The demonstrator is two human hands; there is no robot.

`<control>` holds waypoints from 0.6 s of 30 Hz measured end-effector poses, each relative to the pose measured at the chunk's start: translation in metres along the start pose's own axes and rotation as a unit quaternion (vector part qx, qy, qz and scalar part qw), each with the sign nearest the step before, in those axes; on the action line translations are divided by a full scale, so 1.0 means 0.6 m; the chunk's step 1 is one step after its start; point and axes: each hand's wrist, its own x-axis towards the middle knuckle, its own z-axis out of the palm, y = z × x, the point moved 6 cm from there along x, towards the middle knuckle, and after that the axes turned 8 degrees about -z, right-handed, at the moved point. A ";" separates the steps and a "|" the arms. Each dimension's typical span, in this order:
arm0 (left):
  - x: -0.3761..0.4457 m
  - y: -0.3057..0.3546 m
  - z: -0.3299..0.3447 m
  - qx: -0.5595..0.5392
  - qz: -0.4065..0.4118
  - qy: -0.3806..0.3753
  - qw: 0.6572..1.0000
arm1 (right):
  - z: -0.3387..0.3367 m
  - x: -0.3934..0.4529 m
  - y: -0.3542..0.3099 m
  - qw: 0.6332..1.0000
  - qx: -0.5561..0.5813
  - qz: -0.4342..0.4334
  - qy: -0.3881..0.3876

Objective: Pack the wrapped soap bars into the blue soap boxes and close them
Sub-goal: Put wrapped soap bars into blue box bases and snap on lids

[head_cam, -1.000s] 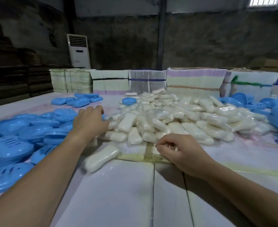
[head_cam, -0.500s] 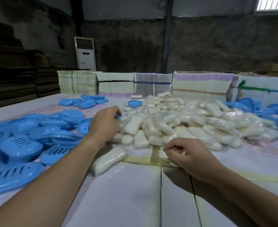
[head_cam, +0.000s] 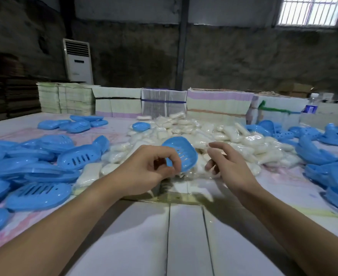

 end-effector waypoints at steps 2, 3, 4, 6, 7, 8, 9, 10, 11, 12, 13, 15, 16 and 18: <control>-0.002 0.008 0.006 -0.043 0.003 -0.024 0.999 | -0.002 0.001 0.002 1.000 0.007 0.004 -0.007; -0.003 0.013 0.011 -0.058 0.003 -0.040 0.997 | -0.001 0.001 0.000 1.000 0.006 0.004 -0.010; -0.005 0.017 0.018 -0.069 0.006 -0.059 0.996 | 0.001 0.000 -0.002 1.000 0.008 0.005 -0.013; -0.010 0.026 0.035 -0.077 0.009 -0.108 0.991 | 0.004 0.000 -0.005 0.999 0.020 0.013 -0.030; -0.012 0.029 0.043 -0.074 0.006 -0.135 0.988 | 0.006 0.001 -0.005 0.999 0.013 0.017 -0.048; -0.014 0.030 0.049 -0.070 0.003 -0.159 0.985 | 0.006 0.001 -0.005 0.997 -0.011 0.019 -0.072; -0.016 0.030 0.053 -0.067 -0.002 -0.178 0.982 | 0.005 0.001 -0.006 0.994 -0.052 0.018 -0.098; -0.017 0.027 0.055 -0.064 -0.009 -0.191 0.979 | 0.003 0.002 -0.006 0.988 -0.098 0.016 -0.121; -0.017 0.024 0.055 -0.059 -0.018 -0.197 0.978 | 0.000 0.003 -0.007 0.980 -0.142 0.012 -0.137; -0.016 0.019 0.053 -0.051 -0.029 -0.199 0.978 | -0.004 0.004 -0.007 0.972 -0.180 0.007 -0.148; -0.016 0.014 0.051 -0.041 -0.041 -0.200 0.978 | -0.007 0.005 -0.008 0.965 -0.211 0.002 -0.156; -0.016 0.004 0.048 -0.006 -0.056 -0.204 0.977 | -0.012 0.004 -0.008 0.955 -0.244 0.000 -0.167; -0.017 0.001 0.048 0.015 -0.056 -0.208 0.976 | -0.013 0.001 -0.008 0.953 -0.245 0.005 -0.177; -0.019 -0.004 0.050 0.041 -0.069 -0.210 0.974 | -0.013 -0.003 -0.010 0.946 -0.257 0.009 -0.196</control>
